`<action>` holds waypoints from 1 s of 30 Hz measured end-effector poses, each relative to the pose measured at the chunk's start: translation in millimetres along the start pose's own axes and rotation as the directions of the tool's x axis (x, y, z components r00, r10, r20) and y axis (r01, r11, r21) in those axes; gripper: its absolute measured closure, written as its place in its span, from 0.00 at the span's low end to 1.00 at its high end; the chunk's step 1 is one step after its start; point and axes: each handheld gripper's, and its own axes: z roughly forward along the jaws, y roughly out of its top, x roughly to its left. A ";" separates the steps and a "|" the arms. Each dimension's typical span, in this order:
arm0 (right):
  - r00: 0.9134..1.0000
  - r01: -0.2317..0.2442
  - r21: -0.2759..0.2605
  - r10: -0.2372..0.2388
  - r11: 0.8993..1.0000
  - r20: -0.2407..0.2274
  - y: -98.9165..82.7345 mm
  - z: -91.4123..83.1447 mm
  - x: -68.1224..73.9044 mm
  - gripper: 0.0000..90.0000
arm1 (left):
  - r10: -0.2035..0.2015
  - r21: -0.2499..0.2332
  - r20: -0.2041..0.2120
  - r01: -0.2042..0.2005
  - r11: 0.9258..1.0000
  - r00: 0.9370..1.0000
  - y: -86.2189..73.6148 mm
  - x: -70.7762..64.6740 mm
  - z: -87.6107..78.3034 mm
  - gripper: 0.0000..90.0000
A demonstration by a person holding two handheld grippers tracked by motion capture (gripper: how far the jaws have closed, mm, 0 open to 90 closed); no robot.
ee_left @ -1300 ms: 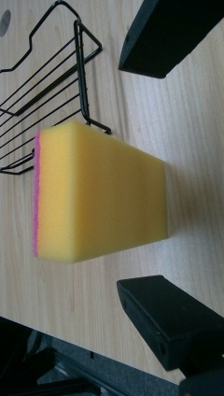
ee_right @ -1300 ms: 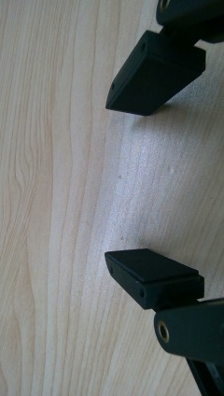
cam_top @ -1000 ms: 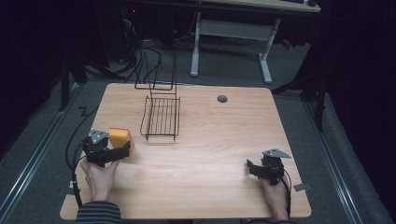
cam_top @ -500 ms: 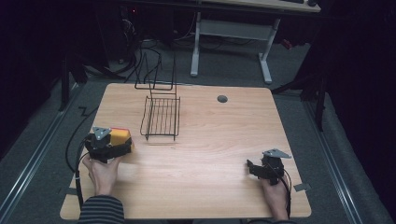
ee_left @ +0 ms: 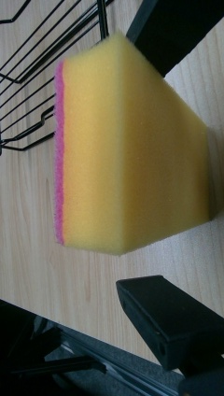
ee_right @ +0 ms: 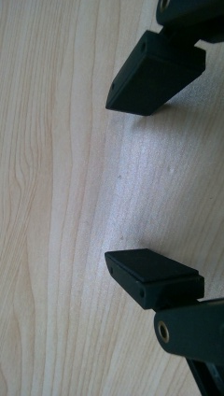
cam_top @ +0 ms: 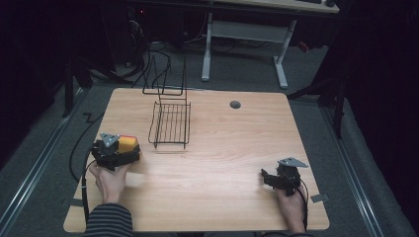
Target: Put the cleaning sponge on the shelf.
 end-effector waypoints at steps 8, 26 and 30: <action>1.000 0.000 0.001 0.000 1.000 0.000 0.0 -0.1 0.0 0.26 | 0.001 0.000 -0.001 -0.001 1.000 1.000 -0.9 0.0 4.9 0.00; 1.000 -0.001 -0.001 0.001 1.000 0.000 -0.1 0.1 0.1 0.26 | 0.016 0.010 -0.006 -0.016 1.000 1.000 -2.9 -0.7 12.0 0.07; 1.000 0.000 0.000 0.000 1.000 0.000 0.0 0.0 0.0 0.26 | 0.008 0.014 0.024 -0.009 1.000 1.000 -3.2 -0.1 12.8 0.15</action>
